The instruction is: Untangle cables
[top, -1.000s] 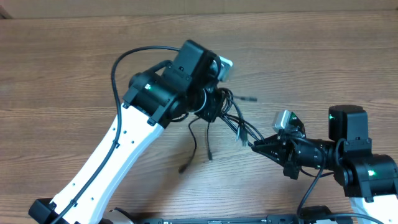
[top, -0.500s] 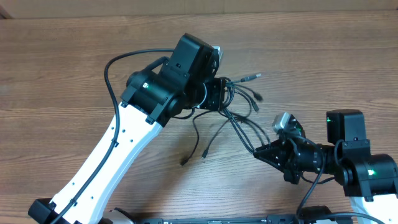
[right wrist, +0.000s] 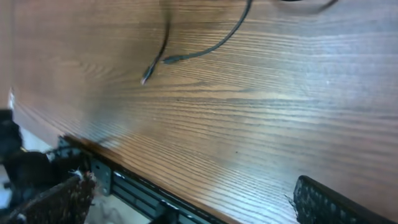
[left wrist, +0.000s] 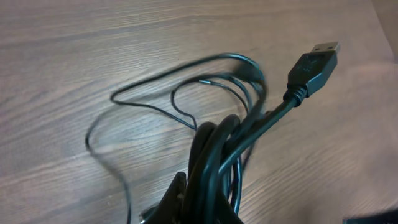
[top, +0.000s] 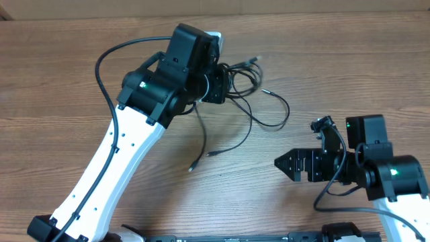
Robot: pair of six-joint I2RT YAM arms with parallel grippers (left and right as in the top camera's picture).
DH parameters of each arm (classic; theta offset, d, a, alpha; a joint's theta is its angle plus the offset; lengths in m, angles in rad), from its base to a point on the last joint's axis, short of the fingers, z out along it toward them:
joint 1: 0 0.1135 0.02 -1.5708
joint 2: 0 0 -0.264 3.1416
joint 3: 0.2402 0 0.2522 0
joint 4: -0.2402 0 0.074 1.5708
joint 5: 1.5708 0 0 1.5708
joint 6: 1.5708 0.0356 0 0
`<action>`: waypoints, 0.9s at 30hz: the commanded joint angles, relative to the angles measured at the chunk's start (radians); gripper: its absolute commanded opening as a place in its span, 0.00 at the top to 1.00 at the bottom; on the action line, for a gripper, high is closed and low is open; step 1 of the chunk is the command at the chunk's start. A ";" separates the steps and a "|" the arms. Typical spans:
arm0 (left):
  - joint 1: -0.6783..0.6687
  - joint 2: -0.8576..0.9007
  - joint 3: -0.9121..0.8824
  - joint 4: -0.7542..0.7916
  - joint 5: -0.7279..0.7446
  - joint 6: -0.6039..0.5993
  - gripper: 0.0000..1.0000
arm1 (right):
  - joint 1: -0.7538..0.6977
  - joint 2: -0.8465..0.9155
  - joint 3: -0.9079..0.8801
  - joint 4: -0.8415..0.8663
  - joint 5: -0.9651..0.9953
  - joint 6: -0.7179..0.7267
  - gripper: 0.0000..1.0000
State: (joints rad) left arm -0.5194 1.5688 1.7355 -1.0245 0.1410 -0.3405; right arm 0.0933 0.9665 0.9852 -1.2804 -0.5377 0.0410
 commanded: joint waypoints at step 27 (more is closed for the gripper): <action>-0.011 -0.019 0.012 -0.043 0.676 0.570 0.96 | 0.003 0.122 -0.003 0.249 0.233 0.436 0.00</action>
State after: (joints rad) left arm -0.5240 1.5688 1.7355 -1.0794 0.7155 0.1951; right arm 0.0933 1.0687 0.9852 -1.0031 -0.4950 0.4458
